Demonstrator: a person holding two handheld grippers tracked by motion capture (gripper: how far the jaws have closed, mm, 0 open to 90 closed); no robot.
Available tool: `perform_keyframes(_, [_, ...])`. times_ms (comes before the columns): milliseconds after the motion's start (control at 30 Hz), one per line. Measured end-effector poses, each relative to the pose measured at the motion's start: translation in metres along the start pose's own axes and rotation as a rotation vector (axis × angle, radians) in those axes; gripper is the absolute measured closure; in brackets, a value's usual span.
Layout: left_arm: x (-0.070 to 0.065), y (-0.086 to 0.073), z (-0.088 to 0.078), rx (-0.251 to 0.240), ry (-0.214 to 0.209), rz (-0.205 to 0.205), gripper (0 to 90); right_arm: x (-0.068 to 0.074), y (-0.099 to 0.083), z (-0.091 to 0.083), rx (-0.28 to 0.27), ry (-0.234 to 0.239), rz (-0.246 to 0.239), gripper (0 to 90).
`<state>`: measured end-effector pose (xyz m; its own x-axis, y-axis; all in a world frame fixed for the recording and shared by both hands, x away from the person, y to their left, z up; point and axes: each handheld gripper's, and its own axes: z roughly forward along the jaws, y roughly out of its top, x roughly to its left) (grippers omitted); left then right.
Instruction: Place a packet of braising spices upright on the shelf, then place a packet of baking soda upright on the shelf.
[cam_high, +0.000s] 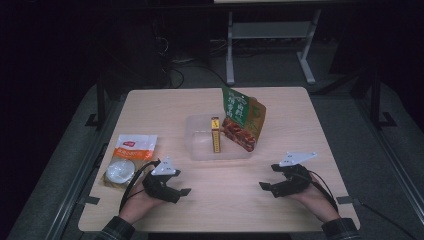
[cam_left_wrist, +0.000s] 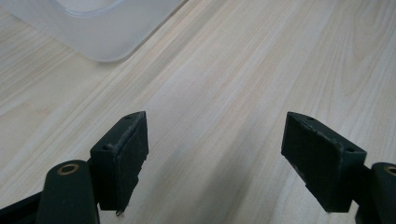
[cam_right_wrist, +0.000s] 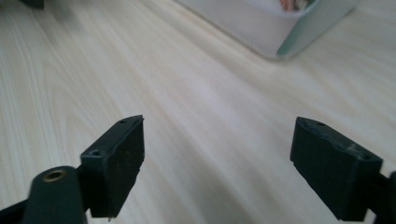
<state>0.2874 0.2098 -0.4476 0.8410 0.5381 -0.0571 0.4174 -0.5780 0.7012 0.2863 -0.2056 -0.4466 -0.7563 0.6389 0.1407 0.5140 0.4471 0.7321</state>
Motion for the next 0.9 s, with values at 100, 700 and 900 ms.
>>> perform_keyframes(100, [0.003,0.001,-0.003,0.016,0.022,0.002,22.5,0.004,-0.008,-0.003,0.008,-0.008,0.007,15.8])
perform_keyframes(700, [0.056,-0.002,-0.061,-0.018,0.225,-0.177,21.4,0.005,-0.016,-0.012,-0.004,-0.024,0.021,15.6])
perform_keyframes(900, [0.080,-0.013,-0.086,-0.054,0.300,-0.261,21.0,0.005,-0.016,-0.012,-0.008,-0.026,0.019,15.5])
